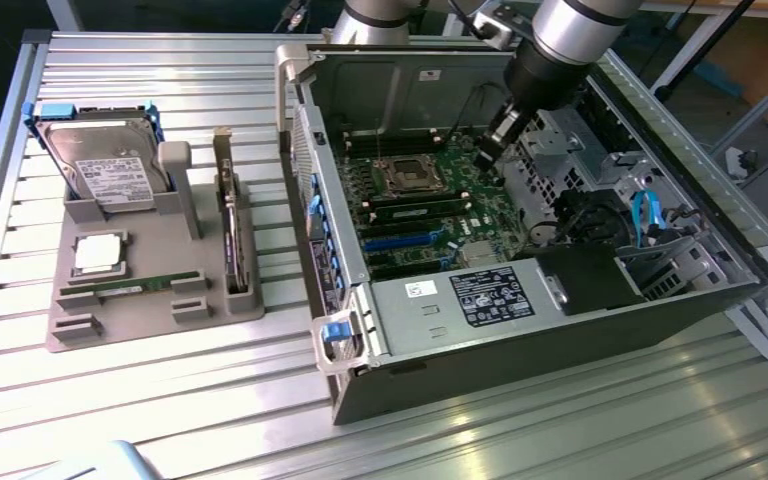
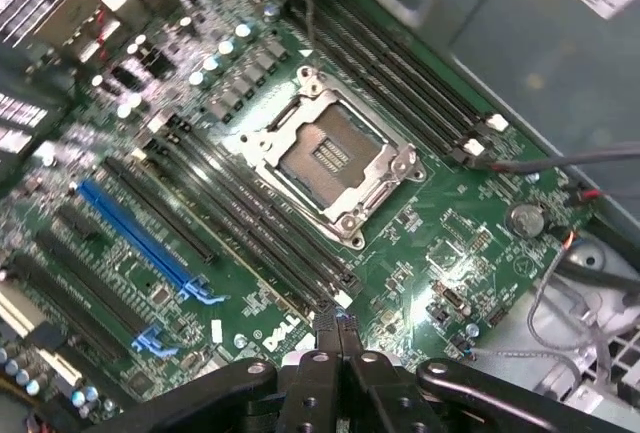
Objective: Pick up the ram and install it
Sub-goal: 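Press down the ram until it locks into place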
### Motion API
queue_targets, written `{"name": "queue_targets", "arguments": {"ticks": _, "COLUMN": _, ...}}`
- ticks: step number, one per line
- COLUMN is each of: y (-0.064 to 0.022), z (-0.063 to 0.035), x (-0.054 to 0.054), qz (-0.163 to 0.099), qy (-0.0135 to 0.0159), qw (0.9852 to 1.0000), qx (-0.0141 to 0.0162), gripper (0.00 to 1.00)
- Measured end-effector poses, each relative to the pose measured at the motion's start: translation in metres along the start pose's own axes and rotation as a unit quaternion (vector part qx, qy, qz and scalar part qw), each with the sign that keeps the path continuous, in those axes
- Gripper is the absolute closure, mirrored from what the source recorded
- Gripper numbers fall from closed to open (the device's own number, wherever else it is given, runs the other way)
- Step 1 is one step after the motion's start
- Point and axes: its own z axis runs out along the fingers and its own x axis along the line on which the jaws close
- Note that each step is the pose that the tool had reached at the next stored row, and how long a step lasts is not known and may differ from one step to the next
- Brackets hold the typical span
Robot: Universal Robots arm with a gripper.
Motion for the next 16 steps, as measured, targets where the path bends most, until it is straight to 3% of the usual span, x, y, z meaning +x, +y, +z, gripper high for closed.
{"name": "queue_targets", "arguments": {"ticks": 2, "y": 0.0000, "z": 0.0000, "x": 0.0000, "qz": 0.023, "qy": -0.0018, "qw": 0.9997, "qx": -0.0003, "gripper": 0.90}}
{"name": "queue_targets", "arguments": {"ticks": 7, "y": 0.0000, "z": 0.0001, "x": 0.0000, "qz": 0.075, "qy": -0.0062, "qw": 0.9972, "qx": -0.0011, "gripper": 0.90}}
{"name": "queue_targets", "arguments": {"ticks": 8, "y": 0.0000, "z": 0.0001, "x": 0.0000, "qz": 0.090, "qy": -0.0074, "qw": 0.9959, "qx": -0.0013, "gripper": 0.90}}
{"name": "queue_targets", "arguments": {"ticks": 9, "y": 0.0000, "z": 0.0001, "x": 0.0000, "qz": 0.113, "qy": -0.0093, "qw": 0.9936, "qx": -0.0017, "gripper": 0.90}}
{"name": "queue_targets", "arguments": {"ticks": 11, "y": 0.0000, "z": 0.0001, "x": 0.0000, "qz": 0.132, "qy": -0.0110, "qw": 0.9911, "qx": -0.0020, "gripper": 0.90}}
{"name": "queue_targets", "arguments": {"ticks": 14, "y": 0.0000, "z": 0.0001, "x": 0.0000, "qz": 0.165, "qy": -0.0136, "qw": 0.9862, "qx": -0.0025, "gripper": 0.90}}
{"name": "queue_targets", "arguments": {"ticks": 15, "y": 0.0000, "z": 0.0001, "x": 0.0000, "qz": 0.175, "qy": -0.0145, "qw": 0.9844, "qx": -0.0027, "gripper": 0.90}}
{"name": "queue_targets", "arguments": {"ticks": 16, "y": 0.0000, "z": 0.0001, "x": 0.0000, "qz": 0.193, "qy": -0.0160, "qw": 0.9810, "qx": -0.0029, "gripper": 0.90}}
